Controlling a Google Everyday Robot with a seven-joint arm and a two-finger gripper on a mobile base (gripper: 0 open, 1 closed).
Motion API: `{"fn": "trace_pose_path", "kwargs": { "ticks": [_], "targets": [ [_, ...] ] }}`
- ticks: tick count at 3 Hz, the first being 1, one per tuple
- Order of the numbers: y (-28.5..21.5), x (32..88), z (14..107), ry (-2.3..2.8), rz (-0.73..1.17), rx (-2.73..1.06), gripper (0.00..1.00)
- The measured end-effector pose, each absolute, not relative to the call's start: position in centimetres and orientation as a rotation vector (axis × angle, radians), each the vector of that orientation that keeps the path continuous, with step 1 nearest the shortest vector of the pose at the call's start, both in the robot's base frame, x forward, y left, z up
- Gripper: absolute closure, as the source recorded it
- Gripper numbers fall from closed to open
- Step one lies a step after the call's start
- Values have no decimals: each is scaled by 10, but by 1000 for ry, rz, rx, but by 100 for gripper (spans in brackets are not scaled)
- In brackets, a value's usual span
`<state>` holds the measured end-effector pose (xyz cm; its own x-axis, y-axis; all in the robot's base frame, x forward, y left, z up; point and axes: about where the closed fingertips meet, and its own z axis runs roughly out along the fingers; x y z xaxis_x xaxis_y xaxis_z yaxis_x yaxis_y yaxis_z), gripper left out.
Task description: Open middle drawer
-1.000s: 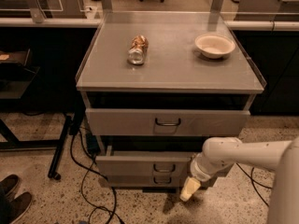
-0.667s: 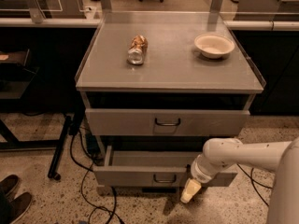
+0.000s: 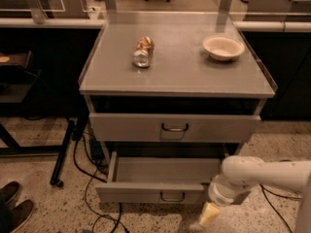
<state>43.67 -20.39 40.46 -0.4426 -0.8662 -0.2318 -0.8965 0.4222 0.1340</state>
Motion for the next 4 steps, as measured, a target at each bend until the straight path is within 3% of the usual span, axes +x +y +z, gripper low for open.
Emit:
{"fn": "trace_pose_path", "kwargs": {
  "ticks": [1,3,4],
  "targets": [
    [-208,429,405,2561,366,-1577,0],
    [-274,327,428,2778,396,-1463,0],
    [-287,309,439,2805,389,-1436,0]
  ]
}}
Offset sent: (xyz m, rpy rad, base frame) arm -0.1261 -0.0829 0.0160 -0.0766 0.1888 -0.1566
